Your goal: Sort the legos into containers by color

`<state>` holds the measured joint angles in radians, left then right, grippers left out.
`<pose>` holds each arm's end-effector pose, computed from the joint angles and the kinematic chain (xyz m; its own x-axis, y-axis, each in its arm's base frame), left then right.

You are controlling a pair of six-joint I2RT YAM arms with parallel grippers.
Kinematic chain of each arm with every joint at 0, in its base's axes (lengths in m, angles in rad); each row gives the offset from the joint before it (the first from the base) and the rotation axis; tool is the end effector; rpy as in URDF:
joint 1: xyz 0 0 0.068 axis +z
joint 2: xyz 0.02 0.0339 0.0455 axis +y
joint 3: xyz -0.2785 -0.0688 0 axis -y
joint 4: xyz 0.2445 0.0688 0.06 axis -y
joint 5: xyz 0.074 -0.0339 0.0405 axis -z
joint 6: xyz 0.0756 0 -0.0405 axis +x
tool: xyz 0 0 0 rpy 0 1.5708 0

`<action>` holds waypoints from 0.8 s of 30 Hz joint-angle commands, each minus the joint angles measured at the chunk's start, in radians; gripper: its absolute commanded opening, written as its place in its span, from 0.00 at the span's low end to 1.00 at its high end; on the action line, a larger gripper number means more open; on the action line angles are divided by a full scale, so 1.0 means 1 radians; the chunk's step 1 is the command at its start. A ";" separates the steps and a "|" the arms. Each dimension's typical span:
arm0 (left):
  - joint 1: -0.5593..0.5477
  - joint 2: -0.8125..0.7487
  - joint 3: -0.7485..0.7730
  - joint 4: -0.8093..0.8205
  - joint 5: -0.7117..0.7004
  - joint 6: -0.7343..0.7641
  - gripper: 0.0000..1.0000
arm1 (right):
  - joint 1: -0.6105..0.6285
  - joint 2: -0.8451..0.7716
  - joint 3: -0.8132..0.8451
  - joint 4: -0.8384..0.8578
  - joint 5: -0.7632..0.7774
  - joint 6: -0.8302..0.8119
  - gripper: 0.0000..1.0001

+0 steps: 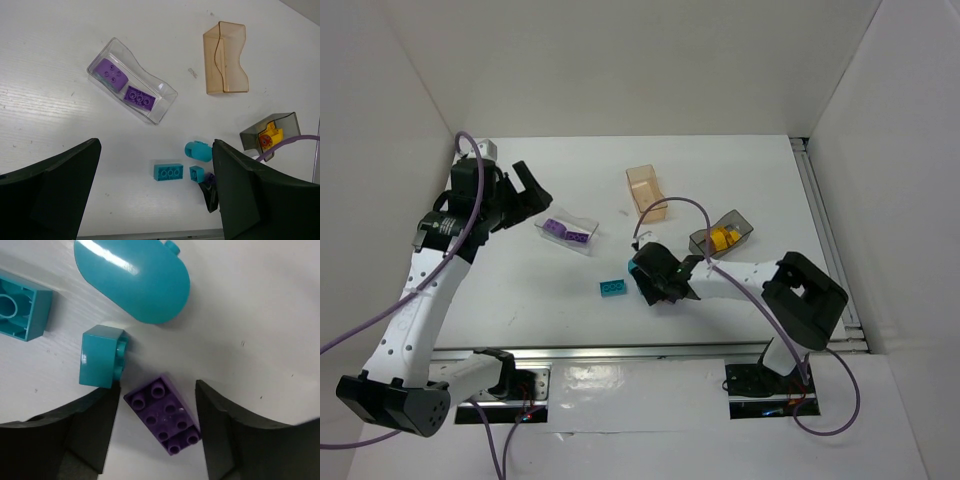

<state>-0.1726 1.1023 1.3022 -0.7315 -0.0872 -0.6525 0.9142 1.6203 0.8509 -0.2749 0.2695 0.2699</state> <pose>0.2481 -0.0366 0.3937 -0.4558 -0.5345 -0.7117 -0.2260 0.8429 -0.4883 0.2143 0.2451 0.1377 -0.6904 -0.4749 -0.5457 -0.5164 0.8518 -0.0879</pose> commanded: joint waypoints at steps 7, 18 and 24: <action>-0.004 -0.005 -0.014 0.034 0.015 0.017 1.00 | 0.006 -0.028 0.011 0.002 -0.035 0.006 0.34; -0.004 -0.015 -0.014 0.034 0.003 0.017 1.00 | 0.015 -0.149 0.114 -0.056 -0.036 0.026 0.34; -0.004 -0.015 -0.014 0.034 -0.008 0.008 1.00 | 0.015 -0.041 0.328 0.015 -0.047 -0.003 0.34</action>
<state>-0.1734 1.1023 1.2907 -0.7303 -0.0860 -0.6544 0.9211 1.5311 1.0519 -0.3271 0.2207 0.2855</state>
